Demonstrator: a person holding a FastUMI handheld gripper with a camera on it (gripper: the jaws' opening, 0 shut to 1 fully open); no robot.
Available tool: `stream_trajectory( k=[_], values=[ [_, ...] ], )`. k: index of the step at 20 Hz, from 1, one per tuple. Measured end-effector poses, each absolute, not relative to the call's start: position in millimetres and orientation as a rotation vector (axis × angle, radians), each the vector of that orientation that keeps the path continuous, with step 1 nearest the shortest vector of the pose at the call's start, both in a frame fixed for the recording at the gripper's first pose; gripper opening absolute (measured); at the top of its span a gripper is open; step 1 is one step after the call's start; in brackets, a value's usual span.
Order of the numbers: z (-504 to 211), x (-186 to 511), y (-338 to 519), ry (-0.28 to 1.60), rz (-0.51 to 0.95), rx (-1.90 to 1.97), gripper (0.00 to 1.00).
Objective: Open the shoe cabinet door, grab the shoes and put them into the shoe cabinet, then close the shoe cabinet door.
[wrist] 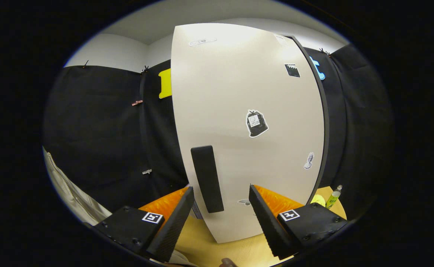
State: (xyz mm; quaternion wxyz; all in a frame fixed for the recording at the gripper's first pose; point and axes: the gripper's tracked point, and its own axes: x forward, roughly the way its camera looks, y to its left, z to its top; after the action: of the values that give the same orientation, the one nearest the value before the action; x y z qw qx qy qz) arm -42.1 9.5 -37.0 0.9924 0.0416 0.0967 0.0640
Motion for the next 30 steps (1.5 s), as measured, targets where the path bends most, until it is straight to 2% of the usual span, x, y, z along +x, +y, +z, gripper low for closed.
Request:
stream_trajectory(
  k=[14, 30],
  values=[
    [-27.3, -83.6, 5.6, 0.174, 0.097, 0.051, 0.98],
    [-19.6, -87.0, 9.4, 0.132, 0.124, -0.006, 0.99]
  ],
)
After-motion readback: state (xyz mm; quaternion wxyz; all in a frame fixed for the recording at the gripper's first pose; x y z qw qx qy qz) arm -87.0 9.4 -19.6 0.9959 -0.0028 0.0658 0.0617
